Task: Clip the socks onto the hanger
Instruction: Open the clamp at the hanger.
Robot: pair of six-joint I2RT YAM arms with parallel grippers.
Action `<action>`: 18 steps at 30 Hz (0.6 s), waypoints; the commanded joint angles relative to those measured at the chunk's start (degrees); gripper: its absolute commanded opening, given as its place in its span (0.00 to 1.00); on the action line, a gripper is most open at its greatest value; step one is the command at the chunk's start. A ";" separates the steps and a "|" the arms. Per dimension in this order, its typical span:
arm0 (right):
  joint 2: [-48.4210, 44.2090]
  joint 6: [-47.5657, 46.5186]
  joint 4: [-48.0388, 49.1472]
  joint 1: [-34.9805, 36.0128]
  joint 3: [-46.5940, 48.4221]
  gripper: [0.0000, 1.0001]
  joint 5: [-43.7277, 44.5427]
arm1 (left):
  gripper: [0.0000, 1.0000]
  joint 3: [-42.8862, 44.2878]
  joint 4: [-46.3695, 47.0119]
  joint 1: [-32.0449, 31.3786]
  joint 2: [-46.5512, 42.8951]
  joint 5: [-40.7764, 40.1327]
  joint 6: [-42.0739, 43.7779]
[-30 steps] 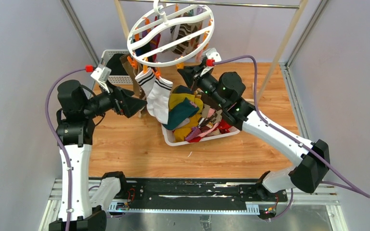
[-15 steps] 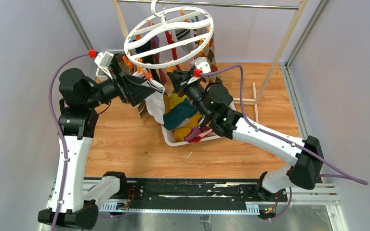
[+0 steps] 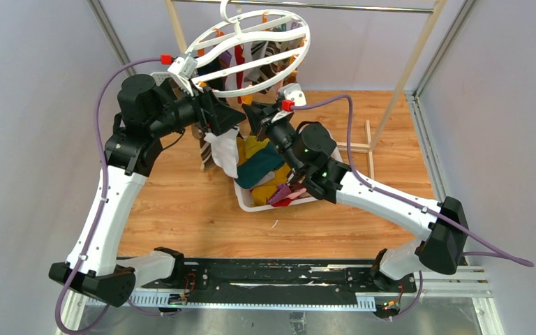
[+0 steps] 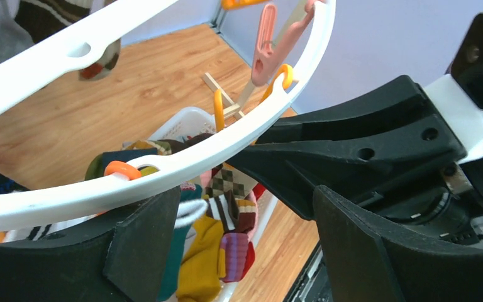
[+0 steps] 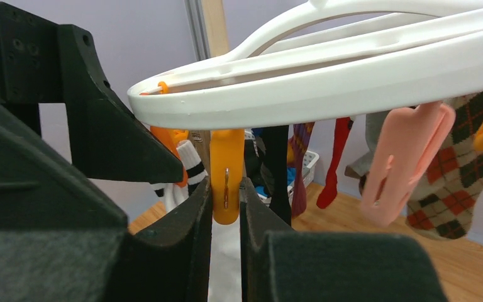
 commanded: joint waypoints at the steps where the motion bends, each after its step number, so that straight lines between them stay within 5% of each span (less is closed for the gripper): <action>1: -0.35 1.84 -5.76 1.57 -0.57 0.00 -2.71 | 0.80 1.17 4.61 -1.80 0.87 -4.86 -1.07; 18: -2.22 4.64 -5.55 1.73 -2.62 0.00 -5.60 | 0.75 -5.63 18.78 -3.42 -2.89 -7.99 -16.80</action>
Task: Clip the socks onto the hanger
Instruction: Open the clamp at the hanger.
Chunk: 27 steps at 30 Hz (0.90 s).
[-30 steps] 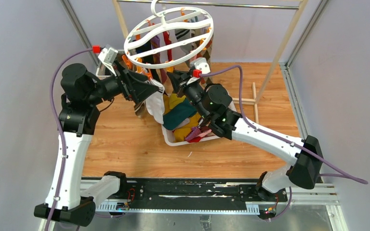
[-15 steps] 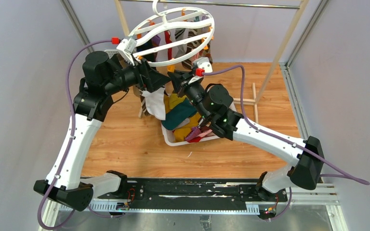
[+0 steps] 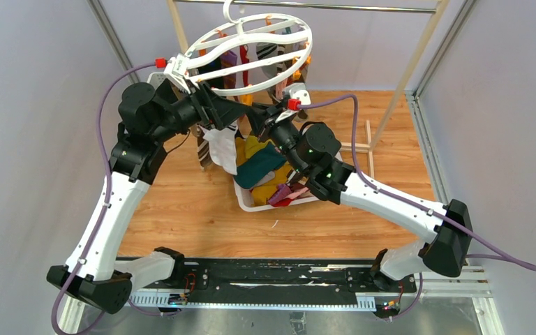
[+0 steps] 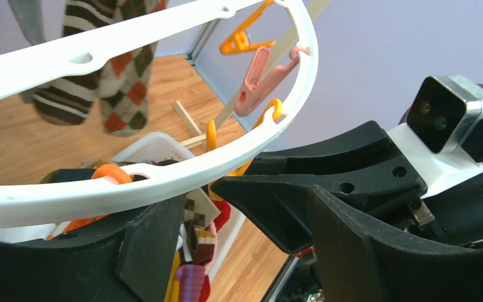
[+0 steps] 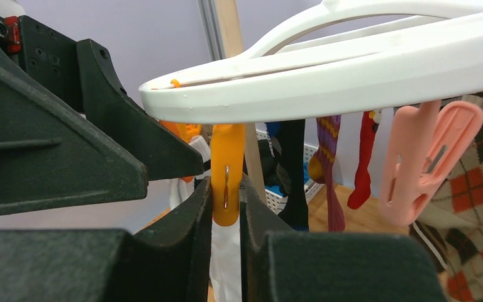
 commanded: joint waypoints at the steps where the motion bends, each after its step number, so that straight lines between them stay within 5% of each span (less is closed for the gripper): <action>1: -0.63 1.12 -4.34 1.71 -2.28 0.00 -4.04 | 0.75 0.62 7.11 -0.97 -0.90 -2.84 -3.27; 7: -1.14 1.78 -4.70 1.66 -2.19 0.00 -5.26 | 0.78 -0.37 6.12 -1.65 -2.20 -6.44 -2.47; 18: -1.18 5.50 -7.46 1.70 -1.19 0.00 -7.79 | 0.62 0.17 11.16 -3.97 1.10 -7.66 0.56; 27: -0.48 6.12 -10.61 1.69 0.86 0.00 -8.41 | 0.60 2.09 12.04 -4.45 3.26 -9.40 1.68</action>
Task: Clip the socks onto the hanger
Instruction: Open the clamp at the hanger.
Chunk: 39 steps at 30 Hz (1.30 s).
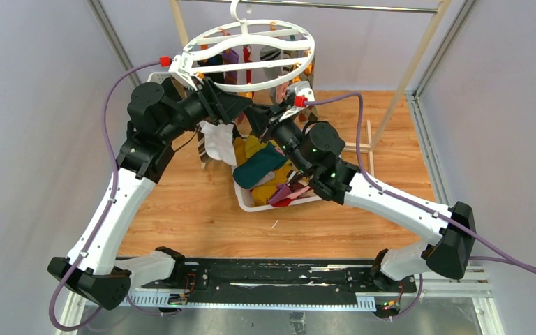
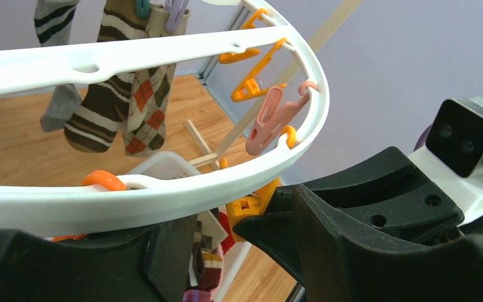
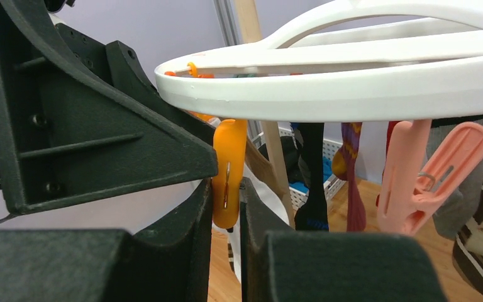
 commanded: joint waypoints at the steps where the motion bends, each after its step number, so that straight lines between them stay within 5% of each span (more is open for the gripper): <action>1: 1.42 1.27 -9.73 1.66 1.61 0.00 -6.25 | 0.59 3.38 7.35 -0.90 2.22 -2.05 2.58; 19: 0.41 -0.44 -11.95 2.32 1.21 0.00 -1.11 | 0.52 3.89 5.21 -1.20 2.98 -1.99 2.59; 29: 3.68 -3.73 -12.79 4.94 5.07 0.00 4.25 | 0.64 1.55 2.14 -1.20 0.91 -6.40 1.71; 39: 4.43 -5.00 -11.53 5.81 5.84 0.00 6.29 | 0.59 -1.62 -1.79 -1.20 -2.09 -10.41 1.48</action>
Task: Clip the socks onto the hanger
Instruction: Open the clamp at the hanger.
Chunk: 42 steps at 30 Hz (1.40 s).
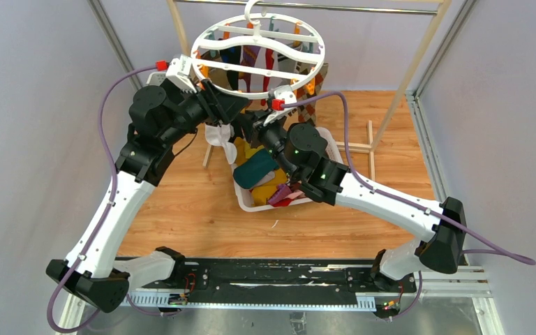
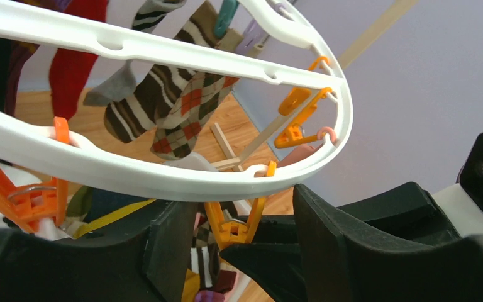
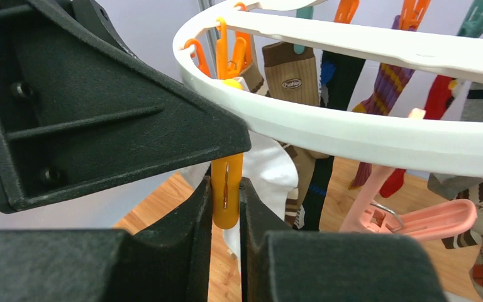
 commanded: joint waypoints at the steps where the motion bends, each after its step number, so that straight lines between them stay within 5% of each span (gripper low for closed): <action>1: 1.00 -1.47 -3.50 2.21 0.65 0.00 -1.19 | 0.59 -1.37 -0.37 -0.24 -1.83 -4.08 0.10; 7: 0.93 -1.39 -3.40 2.20 0.90 0.00 -0.83 | 0.58 -2.30 -1.31 -0.24 -2.33 -3.74 -0.95; 17: 0.56 -1.57 -2.64 2.20 0.86 0.00 -0.62 | 0.78 -2.56 -2.99 -0.24 -3.82 -4.82 -2.23; 26: 0.60 -1.47 -2.98 2.18 1.46 0.00 -1.36 | 0.59 -0.83 -1.30 -0.24 -1.26 -0.02 -0.69; 42: 1.09 -1.66 -4.11 2.21 2.11 0.00 -2.29 | 0.56 3.07 0.68 -0.24 1.35 0.22 3.05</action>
